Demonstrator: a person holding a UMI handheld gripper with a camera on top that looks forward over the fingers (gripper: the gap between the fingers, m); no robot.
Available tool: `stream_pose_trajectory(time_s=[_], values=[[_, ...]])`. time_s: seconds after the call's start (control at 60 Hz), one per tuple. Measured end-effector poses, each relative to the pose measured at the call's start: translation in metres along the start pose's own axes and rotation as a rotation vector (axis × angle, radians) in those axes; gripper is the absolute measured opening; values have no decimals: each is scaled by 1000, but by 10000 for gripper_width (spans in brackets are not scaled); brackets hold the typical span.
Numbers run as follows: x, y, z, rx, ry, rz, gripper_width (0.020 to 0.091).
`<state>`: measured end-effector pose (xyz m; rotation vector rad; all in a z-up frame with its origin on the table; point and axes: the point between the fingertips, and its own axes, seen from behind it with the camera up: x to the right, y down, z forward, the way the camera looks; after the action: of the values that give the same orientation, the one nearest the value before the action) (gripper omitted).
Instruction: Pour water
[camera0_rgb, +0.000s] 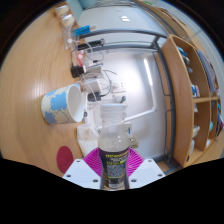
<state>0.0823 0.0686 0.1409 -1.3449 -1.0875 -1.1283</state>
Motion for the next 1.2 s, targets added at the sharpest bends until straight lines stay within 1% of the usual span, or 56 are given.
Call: stream_pose_trajectory(time_s=[0.067, 0.117, 0.183, 0.417, 0.5, 0.7, 0.75, 0.817, 0.933, 1.033, 1.133, 1.15, 1.2], values=[[-2, -8, 15, 25, -11, -151, 282], [-1, -13, 21, 27, -11, -259, 281], [2, -21, 31, 52, 5, -392, 281], [9, -41, 45, 83, 71, -783, 282], [6, -41, 46, 82, 70, -838, 282], [7, -39, 44, 77, 78, -795, 283], [9, -40, 41, 82, 79, -736, 284], [10, -34, 39, 78, 50, -561, 283], [-1, -11, 35, 17, -55, -49, 282], [-4, 3, 31, -7, -136, 392, 283], [-15, 8, 29, 0, -219, 778, 283], [-15, 8, 29, 4, -230, 836, 296], [-17, 12, 31, 16, -260, 978, 296]])
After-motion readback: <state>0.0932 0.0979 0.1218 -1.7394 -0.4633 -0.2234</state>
